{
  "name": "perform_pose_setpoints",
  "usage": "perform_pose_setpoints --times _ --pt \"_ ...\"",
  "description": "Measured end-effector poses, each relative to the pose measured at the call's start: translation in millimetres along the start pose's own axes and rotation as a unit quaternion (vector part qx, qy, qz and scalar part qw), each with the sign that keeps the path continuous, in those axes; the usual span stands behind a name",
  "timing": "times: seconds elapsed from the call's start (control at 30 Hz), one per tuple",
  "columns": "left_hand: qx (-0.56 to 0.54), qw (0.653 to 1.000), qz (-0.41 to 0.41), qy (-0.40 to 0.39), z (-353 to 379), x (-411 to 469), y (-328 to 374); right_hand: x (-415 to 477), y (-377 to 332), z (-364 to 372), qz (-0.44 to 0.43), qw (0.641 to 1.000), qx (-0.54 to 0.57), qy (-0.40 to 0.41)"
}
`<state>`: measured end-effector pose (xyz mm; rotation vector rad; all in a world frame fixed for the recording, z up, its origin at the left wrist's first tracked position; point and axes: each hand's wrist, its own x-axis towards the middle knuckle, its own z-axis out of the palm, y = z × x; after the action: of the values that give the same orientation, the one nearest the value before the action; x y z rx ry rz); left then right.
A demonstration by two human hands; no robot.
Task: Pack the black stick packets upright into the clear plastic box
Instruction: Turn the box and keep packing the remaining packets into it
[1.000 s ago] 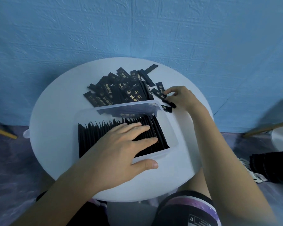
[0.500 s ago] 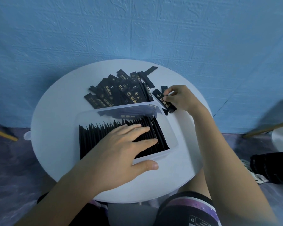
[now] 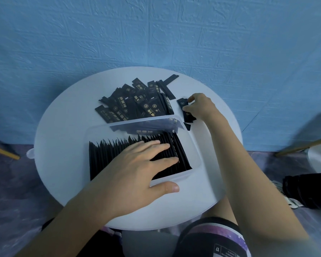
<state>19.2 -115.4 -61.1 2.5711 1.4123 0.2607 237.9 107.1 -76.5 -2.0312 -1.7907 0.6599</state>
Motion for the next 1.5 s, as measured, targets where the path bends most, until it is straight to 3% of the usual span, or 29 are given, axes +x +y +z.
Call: perform_pose_setpoints --times 0.17,0.4,0.5,0.6,0.7,0.83,1.5 --pt "0.010 1.000 -0.001 -0.001 -0.4 -0.1 0.3 -11.5 -1.3 -6.7 -0.011 0.999 -0.003 -0.053" --pt "0.016 1.000 0.002 -0.003 0.2 -0.4 0.7 -62.7 0.8 -42.6 -0.057 0.988 0.143 0.029" --pt "0.028 1.000 0.005 -0.005 1.6 0.0 -0.4 -114.9 -13.2 -62.1 -0.103 0.978 0.182 0.002" --pt "0.039 0.999 0.008 -0.003 2.9 0.5 -0.9 -158.0 -20.9 -56.0 -0.157 0.982 0.104 -0.020" --pt "0.026 1.000 0.004 -0.005 2.8 0.6 -0.7 -182.7 -21.2 -33.8 -0.197 0.979 -0.038 0.035" --pt "0.022 1.000 0.007 -0.003 2.0 0.8 0.1 -191.2 -18.7 -11.9 -0.247 0.959 -0.116 0.073" --pt "0.024 1.000 0.010 -0.004 2.0 1.0 0.0 -193.4 -24.5 -9.9 -0.221 0.955 -0.184 0.066"
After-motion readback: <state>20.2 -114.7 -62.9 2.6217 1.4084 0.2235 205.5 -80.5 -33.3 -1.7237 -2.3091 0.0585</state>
